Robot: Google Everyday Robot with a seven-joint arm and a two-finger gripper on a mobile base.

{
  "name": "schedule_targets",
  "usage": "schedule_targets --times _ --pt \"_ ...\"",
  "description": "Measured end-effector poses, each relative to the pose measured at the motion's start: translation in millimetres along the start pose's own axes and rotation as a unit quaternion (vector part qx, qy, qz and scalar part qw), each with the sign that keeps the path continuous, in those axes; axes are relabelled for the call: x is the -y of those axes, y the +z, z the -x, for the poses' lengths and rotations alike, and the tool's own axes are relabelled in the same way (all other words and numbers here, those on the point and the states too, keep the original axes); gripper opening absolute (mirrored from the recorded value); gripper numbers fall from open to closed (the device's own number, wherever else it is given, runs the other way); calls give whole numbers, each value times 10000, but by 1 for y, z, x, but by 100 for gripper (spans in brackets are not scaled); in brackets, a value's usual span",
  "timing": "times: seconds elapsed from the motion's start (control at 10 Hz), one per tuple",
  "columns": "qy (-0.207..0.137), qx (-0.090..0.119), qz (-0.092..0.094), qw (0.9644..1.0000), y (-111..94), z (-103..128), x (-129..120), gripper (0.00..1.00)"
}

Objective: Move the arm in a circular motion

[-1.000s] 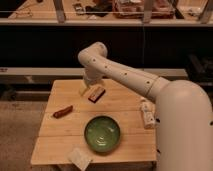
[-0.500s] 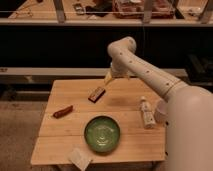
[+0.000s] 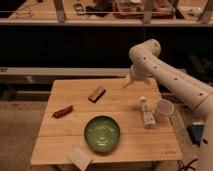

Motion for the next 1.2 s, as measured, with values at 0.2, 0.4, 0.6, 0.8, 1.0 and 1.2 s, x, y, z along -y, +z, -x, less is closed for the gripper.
schedule_targets --times 0.2,0.4,0.6,0.8,1.0,1.2 --pt "112 92 120 9998 -15 56 1 80" --pt "186 342 55 9992 -18 118 20 80" --pt "-45 540 -140 9984 -18 172 63 80" --pt "-832 608 -576 9930 -18 197 137 80" --pt "-1675 558 -1027 9789 -21 197 207 80" --pt "-2606 395 -1414 9542 -23 173 282 80"
